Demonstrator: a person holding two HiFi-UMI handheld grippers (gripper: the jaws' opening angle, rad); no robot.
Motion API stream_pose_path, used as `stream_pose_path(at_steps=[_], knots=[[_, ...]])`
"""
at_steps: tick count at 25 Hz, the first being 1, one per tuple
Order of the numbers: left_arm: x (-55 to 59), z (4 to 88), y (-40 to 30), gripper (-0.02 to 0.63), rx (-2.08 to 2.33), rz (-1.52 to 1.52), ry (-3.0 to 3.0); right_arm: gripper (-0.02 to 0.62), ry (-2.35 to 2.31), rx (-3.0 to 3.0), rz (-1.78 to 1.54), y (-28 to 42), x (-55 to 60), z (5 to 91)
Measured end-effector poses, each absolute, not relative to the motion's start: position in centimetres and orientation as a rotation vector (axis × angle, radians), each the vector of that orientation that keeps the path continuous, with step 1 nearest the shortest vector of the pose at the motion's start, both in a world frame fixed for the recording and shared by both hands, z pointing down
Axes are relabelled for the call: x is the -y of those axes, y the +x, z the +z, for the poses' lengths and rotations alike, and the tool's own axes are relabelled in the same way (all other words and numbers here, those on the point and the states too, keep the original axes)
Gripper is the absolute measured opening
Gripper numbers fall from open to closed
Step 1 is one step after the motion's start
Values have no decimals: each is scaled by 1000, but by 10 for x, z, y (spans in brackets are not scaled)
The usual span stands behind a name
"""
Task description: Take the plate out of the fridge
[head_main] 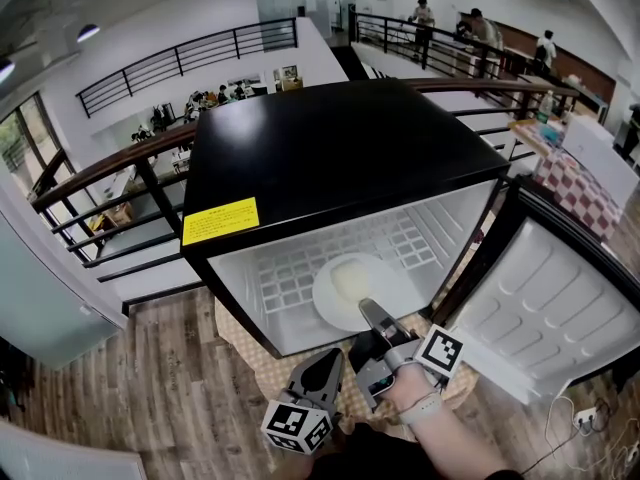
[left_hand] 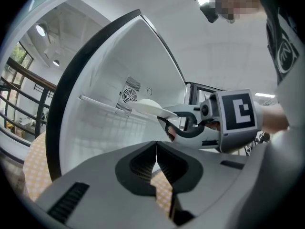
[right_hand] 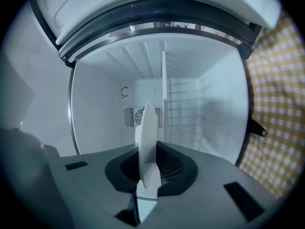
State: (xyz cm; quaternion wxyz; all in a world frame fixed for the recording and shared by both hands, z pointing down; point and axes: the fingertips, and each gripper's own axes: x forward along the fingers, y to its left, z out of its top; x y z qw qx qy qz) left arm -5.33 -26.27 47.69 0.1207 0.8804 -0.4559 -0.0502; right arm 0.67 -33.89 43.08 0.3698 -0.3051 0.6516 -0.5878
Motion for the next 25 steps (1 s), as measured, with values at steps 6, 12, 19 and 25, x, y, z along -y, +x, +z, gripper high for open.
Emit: stream_pose_path(at_steps=[6, 12, 19, 25], knots=[[249, 474, -56, 11, 1325, -142, 2579, 54, -771, -1667, -1504, 7, 324, 428], [235, 474, -58, 11, 1316, -140, 2584, 54, -764, -1655, -1500, 7, 307, 427], [222, 471, -63, 11, 1330, -144, 2589, 54, -760, -1650, -1504, 5, 292, 431], [213, 468, -68, 11, 1348, -153, 2588, 54, -745, -1655, -1509, 0, 279, 430]])
